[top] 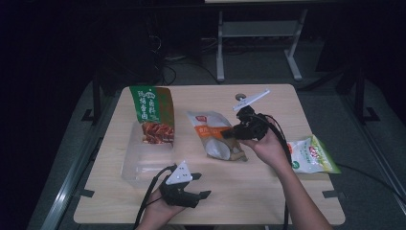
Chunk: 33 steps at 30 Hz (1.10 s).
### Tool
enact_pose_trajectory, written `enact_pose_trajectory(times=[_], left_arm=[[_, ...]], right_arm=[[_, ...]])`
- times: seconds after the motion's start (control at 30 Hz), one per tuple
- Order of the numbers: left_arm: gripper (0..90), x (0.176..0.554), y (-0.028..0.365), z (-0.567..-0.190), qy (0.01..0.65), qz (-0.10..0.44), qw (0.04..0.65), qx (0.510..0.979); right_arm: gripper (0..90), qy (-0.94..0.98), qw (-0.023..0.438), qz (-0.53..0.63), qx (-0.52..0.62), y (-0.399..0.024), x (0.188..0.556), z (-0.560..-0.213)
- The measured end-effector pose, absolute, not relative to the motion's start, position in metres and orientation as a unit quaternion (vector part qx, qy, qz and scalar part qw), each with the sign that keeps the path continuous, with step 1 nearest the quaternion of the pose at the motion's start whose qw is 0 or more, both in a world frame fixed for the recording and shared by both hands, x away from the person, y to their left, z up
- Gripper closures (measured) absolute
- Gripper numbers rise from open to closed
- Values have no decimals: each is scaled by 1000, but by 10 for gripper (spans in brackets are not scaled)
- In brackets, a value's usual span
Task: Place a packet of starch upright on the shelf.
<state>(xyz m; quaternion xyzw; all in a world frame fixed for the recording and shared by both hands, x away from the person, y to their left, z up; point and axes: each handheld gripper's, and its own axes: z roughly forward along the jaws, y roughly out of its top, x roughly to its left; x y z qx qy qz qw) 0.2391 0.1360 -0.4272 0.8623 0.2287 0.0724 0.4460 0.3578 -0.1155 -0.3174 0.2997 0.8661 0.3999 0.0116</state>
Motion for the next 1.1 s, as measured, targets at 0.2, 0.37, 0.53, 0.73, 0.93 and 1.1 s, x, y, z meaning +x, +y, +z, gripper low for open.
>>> enact_pose_trajectory(times=[0.2, 0.37, 0.53, 0.73, 0.93, 1.1], left_arm=[[334, 237, 136, -428, 227, 70, 443, 865], [325, 236, 136, -429, 224, 70, 444, 865], [314, 233, 136, -430, 222, 68, 444, 865], [310, 232, 135, -431, 222, 67, 444, 866], [304, 231, 135, -431, 220, 70, 443, 866], [300, 230, 135, -433, 217, 70, 441, 868]], right_arm=[[900, 865, 7, 405, 296, -106, 363, -312], [900, 866, 7, 408, 288, -98, 367, -310], [900, 865, 5, 411, 287, -90, 369, -305], [900, 864, 5, 421, 275, -80, 371, -297], [900, 865, 2, 426, 265, -66, 374, -291], [900, 866, 1, 429, 258, -53, 376, -287]])
